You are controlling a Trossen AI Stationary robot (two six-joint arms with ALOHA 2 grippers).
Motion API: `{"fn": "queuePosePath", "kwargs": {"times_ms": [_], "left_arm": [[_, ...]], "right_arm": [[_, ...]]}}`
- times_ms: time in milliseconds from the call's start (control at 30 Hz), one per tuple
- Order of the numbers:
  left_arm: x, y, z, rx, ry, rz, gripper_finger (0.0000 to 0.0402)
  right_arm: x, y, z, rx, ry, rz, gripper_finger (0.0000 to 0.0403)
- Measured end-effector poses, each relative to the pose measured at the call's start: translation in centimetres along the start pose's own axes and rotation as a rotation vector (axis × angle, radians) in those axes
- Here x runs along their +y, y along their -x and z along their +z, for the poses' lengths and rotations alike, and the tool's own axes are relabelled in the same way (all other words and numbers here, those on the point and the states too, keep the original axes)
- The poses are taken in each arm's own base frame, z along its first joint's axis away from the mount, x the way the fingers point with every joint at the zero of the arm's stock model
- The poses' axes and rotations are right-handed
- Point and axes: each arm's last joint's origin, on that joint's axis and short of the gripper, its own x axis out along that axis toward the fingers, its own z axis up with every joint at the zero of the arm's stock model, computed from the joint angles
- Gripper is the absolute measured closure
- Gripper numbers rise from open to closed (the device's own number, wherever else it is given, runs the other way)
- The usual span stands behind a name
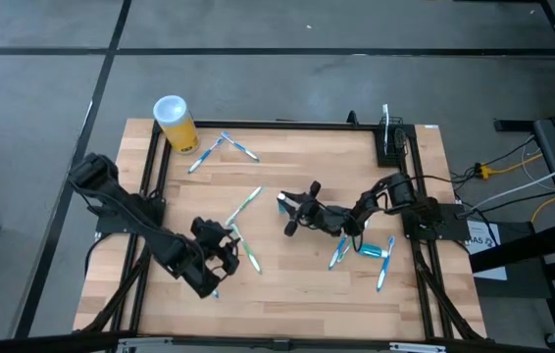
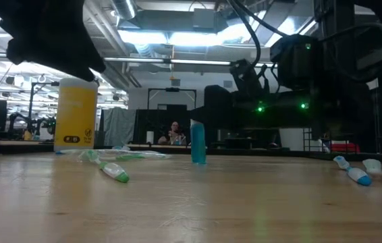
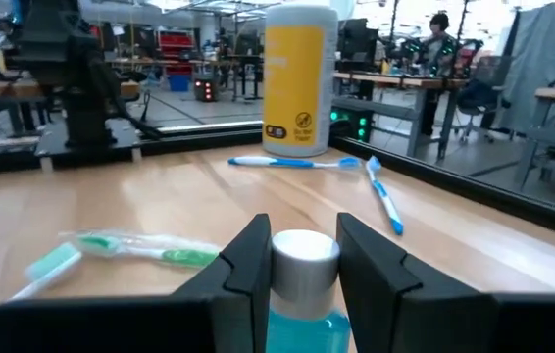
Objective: Pick & Place toothbrushing station
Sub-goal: Put the blue mouthwash into the mesh organizer
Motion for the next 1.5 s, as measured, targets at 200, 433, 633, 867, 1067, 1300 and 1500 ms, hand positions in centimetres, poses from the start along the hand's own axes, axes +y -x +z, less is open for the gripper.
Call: {"fn": "queuePosePath", "kwargs": {"times_ms": [200,433,633,867,1067,1300,1500], "left_arm": [[-0.3,0.0,-0.8,0.004,0.014,-0.007,0.024],[-0.3,0.0,-0.8,0.004,0.018,-0.011,0.0244],[-0.5,0.3,-1.0,0.0,0.026,-0.03,0.0245],[-0.6,0.6,-1.2,0.0,0.035,-0.041,0.0246],[-0.6,0.6,-1.2,0.0,0.046,-0.043,0.0249],[-0.8,0.7,-1.2,-0.008,0.067,-0.062,0.0249],[-0.9,1.0,-1.4,-0.014,0.065,-0.077,0.0252]], "right_arm": [[0.1,0.6,-0.2,0.01,-0.014,-0.003,0.0312],[0.6,1.8,-0.4,0.025,-0.061,-0.02,0.0312],[1.2,2.5,-0.7,0.044,-0.092,-0.058,0.0284],[2.5,3.8,-1.2,0.076,-0.1,-0.032,0.0313],[3.5,4.9,-1.1,0.067,-0.124,-0.069,0.0294],[4.5,5.1,1.9,-0.003,-0.108,-0.063,0.0315],[4.1,4.5,5.0,-0.064,-0.052,-0.071,0.0311]]}}
